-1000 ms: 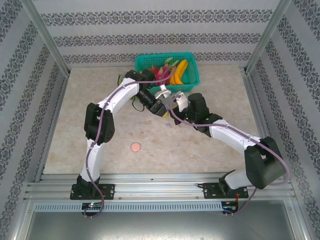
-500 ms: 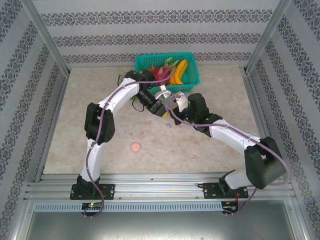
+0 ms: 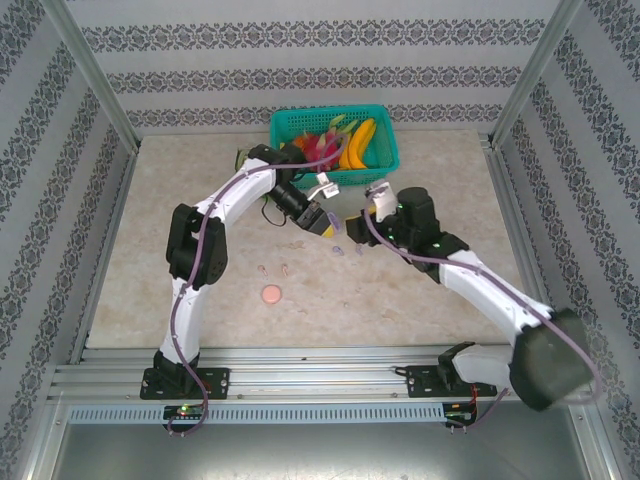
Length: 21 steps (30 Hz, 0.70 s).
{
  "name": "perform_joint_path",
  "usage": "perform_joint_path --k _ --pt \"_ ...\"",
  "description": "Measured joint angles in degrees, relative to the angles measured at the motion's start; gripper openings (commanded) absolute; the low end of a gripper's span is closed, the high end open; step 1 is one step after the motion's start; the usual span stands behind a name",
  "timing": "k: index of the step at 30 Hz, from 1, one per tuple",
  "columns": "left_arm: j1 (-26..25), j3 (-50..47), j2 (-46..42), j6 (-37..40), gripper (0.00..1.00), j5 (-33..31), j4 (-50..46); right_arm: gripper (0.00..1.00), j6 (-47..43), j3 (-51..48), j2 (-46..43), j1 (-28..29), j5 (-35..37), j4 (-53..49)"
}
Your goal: Insert wireless bluetooth earbuds into charging case
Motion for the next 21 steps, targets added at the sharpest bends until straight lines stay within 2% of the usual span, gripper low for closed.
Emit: perform_joint_path --k 6,11,15,21 --pt "1.1 -9.2 -6.5 -4.7 0.00 -1.7 11.1 0.60 9.7 -3.8 -12.2 -2.3 3.1 -4.6" --pt "1.1 -19.3 -15.7 -9.6 0.00 -6.8 25.3 0.60 19.8 -4.3 -13.5 -2.3 6.6 -10.6" --pt "1.0 -33.5 -25.7 -11.2 0.00 -14.9 41.0 0.61 26.1 -4.3 -12.3 -2.3 9.3 -15.2" --pt "0.3 -48.6 -34.8 -16.2 0.00 -32.9 59.8 0.61 31.6 -4.1 -8.6 -2.3 10.3 -19.1"
